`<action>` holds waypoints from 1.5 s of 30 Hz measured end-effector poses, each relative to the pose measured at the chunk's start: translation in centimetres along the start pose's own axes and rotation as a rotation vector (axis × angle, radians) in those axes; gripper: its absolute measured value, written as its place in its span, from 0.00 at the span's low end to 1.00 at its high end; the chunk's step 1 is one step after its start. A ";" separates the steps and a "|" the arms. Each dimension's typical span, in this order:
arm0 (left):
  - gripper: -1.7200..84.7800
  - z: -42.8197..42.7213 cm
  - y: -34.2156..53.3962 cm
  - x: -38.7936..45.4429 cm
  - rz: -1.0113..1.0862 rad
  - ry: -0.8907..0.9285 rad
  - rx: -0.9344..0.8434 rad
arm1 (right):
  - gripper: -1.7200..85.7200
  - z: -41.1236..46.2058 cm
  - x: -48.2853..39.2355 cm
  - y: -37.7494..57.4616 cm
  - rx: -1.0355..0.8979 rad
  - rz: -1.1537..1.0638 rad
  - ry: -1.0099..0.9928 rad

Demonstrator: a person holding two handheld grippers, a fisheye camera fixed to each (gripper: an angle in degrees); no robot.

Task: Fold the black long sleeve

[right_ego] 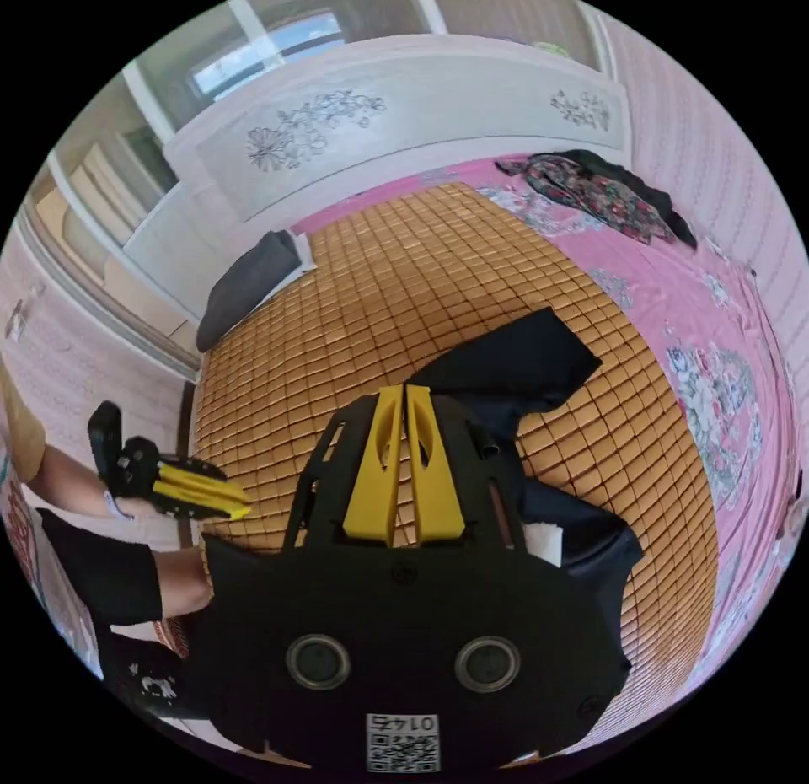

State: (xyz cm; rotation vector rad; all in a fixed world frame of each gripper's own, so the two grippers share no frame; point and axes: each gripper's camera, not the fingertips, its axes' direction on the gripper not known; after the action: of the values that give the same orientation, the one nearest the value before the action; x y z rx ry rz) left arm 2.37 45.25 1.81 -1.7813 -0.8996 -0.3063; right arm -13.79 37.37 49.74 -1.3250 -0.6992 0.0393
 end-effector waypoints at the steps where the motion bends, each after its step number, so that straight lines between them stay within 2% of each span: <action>1: 0.05 -1.3 0.2 -2.0 -0.031 -0.024 0.022 | 0.02 -0.4 -1.8 1.0 -0.030 -0.050 0.006; 3: 0.06 -3.1 0.5 -4.7 -0.071 -0.071 0.053 | 0.04 -0.2 -2.9 2.8 -0.097 -0.051 0.065; 7: 0.07 -4.9 0.0 -9.5 -0.099 -0.167 0.099 | 0.08 0.6 -0.6 5.8 -0.226 0.128 0.094; 11: 0.08 -3.3 -2.9 -11.7 -0.060 -0.246 0.124 | 0.09 0.0 3.2 7.0 -0.167 0.367 -0.034; 14: 0.09 -0.2 -4.5 -13.6 -0.085 -0.298 0.042 | 0.09 -0.6 4.8 7.1 -0.110 0.469 -0.026; 17: 0.09 2.3 -4.9 -15.5 -0.105 -0.326 -0.060 | 0.09 -0.8 5.5 6.5 -0.094 0.487 0.021; 18: 0.09 2.2 -4.8 -15.6 -0.087 -0.323 -0.038 | 0.09 -0.8 5.7 6.4 -0.095 0.486 0.030; 22: 0.02 2.7 -4.9 -16.4 0.010 -0.308 -0.085 | 0.09 -0.8 7.1 5.1 -0.095 0.504 0.043; 24: 0.01 1.1 -5.0 -17.2 -0.008 -0.275 0.009 | 0.09 -1.1 7.4 4.6 -0.079 0.514 0.048; 26: 0.01 -3.5 -4.5 -17.9 -0.025 -0.170 0.261 | 0.08 -1.7 7.3 4.2 -0.054 0.529 0.056; 29: 0.01 -9.8 -1.4 -17.7 0.063 -0.130 0.520 | 0.07 -2.6 6.0 3.9 0.003 0.519 0.058; 31: 0.01 -11.5 1.2 -18.4 0.053 -0.145 0.561 | 0.07 -2.5 5.0 3.7 0.002 0.499 0.030; 38: 0.06 -8.7 10.9 -25.8 -0.392 -0.187 0.304 | 0.09 0.4 3.1 2.2 -0.154 0.407 -0.002; 45: 0.09 -5.6 8.7 -28.0 -0.440 -0.177 0.221 | 0.10 1.5 4.6 -2.6 -0.133 0.368 0.102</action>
State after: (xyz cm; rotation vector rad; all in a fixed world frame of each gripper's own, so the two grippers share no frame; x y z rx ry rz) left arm -9.44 27.03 -18.64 -1.4113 -1.3990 -0.3177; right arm -11.78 39.86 54.27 -1.5587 -0.3702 0.2230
